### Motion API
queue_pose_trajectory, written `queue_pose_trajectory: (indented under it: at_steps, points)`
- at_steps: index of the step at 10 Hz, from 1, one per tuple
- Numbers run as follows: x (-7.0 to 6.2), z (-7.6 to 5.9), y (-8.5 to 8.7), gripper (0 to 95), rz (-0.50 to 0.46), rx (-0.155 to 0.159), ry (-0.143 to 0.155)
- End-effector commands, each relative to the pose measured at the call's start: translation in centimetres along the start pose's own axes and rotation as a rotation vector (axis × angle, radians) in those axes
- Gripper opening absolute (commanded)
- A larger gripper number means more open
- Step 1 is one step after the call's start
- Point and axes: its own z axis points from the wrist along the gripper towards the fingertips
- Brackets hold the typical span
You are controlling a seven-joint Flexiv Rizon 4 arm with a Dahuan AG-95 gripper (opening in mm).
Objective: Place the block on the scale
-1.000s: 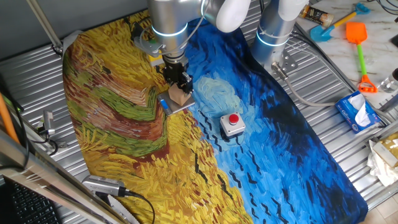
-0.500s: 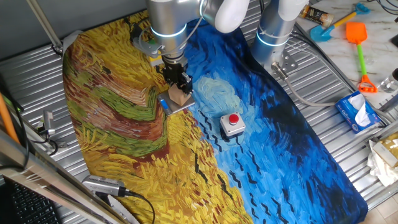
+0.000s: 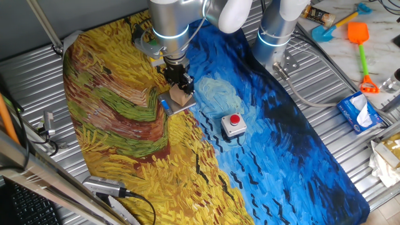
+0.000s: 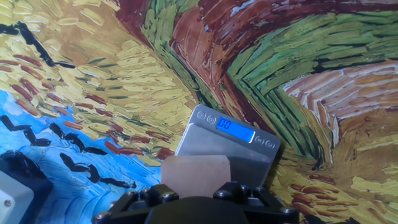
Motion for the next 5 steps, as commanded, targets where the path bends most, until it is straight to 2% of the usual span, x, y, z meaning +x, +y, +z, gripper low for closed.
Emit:
queue_pose_trajectory:
  at_steps: [1, 5]
  points:
    - [-0.18, 0.66, -0.17, 0.0, 0.0, 0.005, -0.003]
    - [-0.26, 1.27, -0.23, 0.0, -0.008, 0.001, -0.011]
